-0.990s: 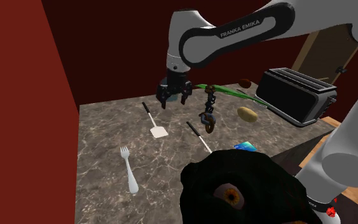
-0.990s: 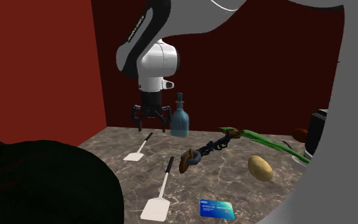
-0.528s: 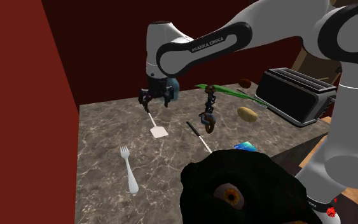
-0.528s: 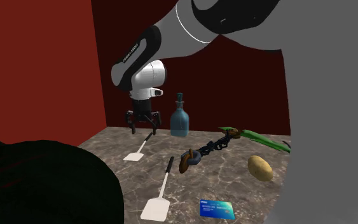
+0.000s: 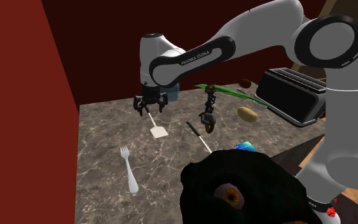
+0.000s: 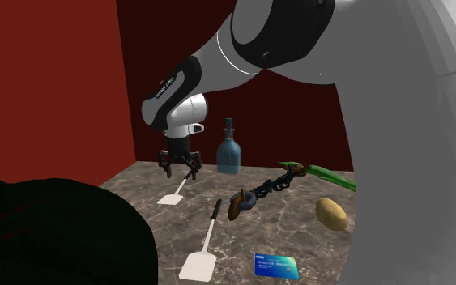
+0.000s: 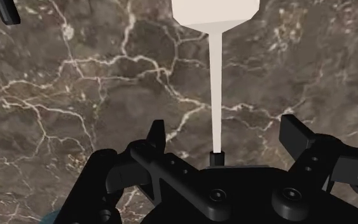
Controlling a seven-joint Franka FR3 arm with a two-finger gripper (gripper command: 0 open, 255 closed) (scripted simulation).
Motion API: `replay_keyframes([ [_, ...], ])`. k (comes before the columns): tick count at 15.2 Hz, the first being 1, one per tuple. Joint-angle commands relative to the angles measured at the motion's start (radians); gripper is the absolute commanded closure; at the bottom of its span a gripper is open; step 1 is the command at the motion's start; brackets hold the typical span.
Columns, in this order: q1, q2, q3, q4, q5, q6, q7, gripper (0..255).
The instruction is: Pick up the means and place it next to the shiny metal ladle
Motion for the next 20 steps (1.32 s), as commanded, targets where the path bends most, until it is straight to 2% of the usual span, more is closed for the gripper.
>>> replay_keyframes([
  [1,0.0,0.016,-0.005,-0.01,-0.008,0.026,0.003,0],
  [9,0.0,0.016,-0.005,-0.01,-0.008,0.026,0.003,0],
  [10,0.0,0.016,-0.005,-0.01,-0.008,0.026,0.003,255],
  [20,-0.001,0.01,-0.003,-0.005,-0.004,0.015,0.001,255],
])
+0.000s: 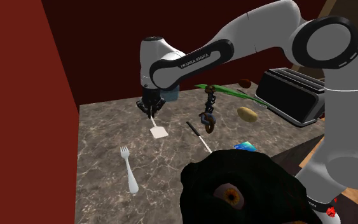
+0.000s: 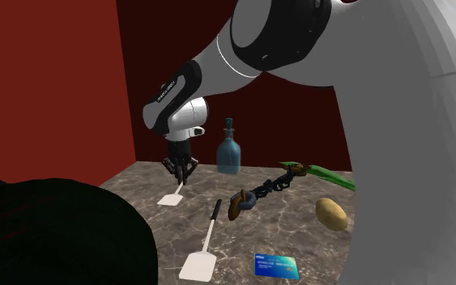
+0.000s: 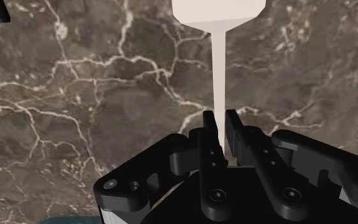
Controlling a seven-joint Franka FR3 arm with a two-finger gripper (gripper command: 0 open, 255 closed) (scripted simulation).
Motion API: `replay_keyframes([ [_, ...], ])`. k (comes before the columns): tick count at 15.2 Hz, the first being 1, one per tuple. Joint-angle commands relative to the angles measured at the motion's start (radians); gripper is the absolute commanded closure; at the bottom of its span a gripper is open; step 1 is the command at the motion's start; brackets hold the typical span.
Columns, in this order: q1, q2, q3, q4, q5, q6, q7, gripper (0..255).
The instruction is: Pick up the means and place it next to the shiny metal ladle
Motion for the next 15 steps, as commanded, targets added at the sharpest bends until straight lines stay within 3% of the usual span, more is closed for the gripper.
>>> replay_keyframes([
  [1,-0.001,-0.009,0.002,0.007,0.005,-0.015,-0.003,255],
  [15,-0.007,-0.074,0.02,0.104,0.04,-0.172,-0.031,255],
])
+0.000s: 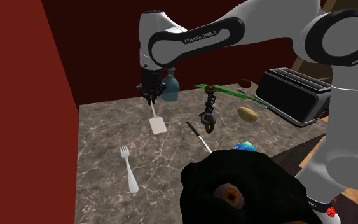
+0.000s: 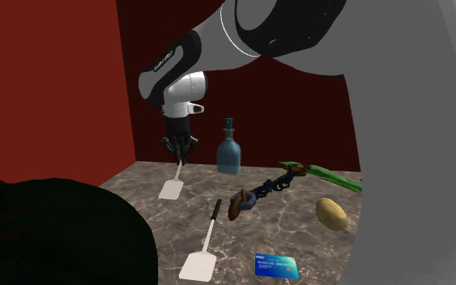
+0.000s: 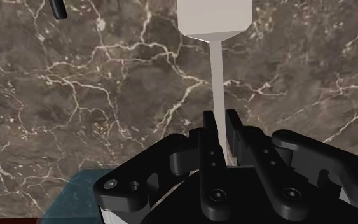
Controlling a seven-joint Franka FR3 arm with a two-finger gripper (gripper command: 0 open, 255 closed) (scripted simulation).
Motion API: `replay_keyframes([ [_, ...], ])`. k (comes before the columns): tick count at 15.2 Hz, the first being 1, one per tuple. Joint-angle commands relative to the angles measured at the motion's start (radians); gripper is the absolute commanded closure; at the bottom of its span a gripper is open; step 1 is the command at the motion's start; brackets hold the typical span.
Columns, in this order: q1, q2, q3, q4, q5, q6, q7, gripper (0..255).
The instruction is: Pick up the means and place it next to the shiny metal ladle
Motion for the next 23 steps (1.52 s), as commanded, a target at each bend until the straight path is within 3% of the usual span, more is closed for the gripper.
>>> replay_keyframes([
  [1,0.001,-0.005,0.002,0.019,0.003,-0.024,-0.003,255],
  [6,0.002,-0.017,0.005,0.059,0.01,-0.074,-0.009,255],
  [14,-0.146,-0.239,-0.024,-0.242,0.104,0.03,-0.184,255],
  [23,-0.267,-0.42,-0.106,-0.464,0.185,0.088,-0.414,255],
])
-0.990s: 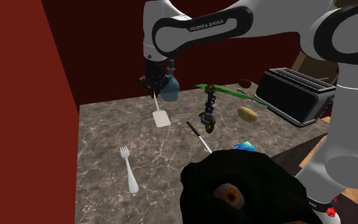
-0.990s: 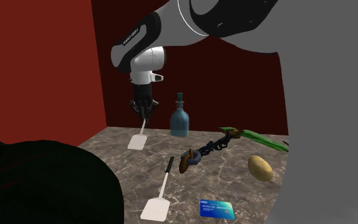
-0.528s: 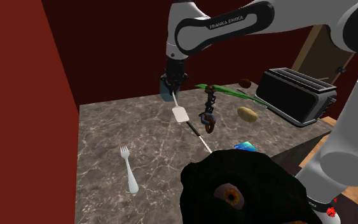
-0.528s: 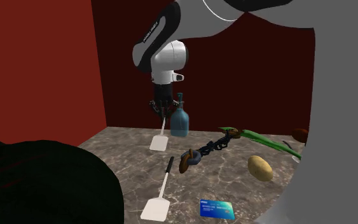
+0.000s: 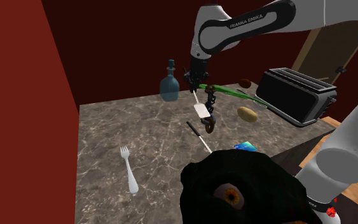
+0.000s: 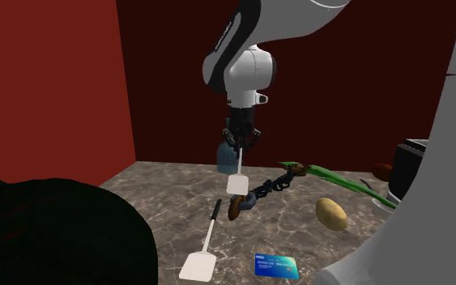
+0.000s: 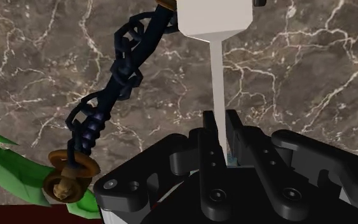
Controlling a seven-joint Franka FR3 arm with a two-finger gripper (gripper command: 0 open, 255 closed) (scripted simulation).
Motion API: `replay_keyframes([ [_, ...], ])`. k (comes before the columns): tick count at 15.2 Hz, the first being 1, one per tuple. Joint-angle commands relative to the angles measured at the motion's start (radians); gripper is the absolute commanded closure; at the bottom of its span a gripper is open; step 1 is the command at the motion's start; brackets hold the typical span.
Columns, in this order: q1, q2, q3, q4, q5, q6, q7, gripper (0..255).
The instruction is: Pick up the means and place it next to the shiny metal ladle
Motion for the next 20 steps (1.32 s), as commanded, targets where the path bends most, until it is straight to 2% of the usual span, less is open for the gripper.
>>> replay_keyframes([
  [1,-0.023,-0.034,-0.022,-0.044,0.013,0.013,-0.051,255],
  [10,-0.121,-0.131,-0.141,-0.157,0.042,0.033,-0.284,255],
  [20,-0.231,-0.146,-0.286,-0.174,0.042,0.035,-0.537,255],
])
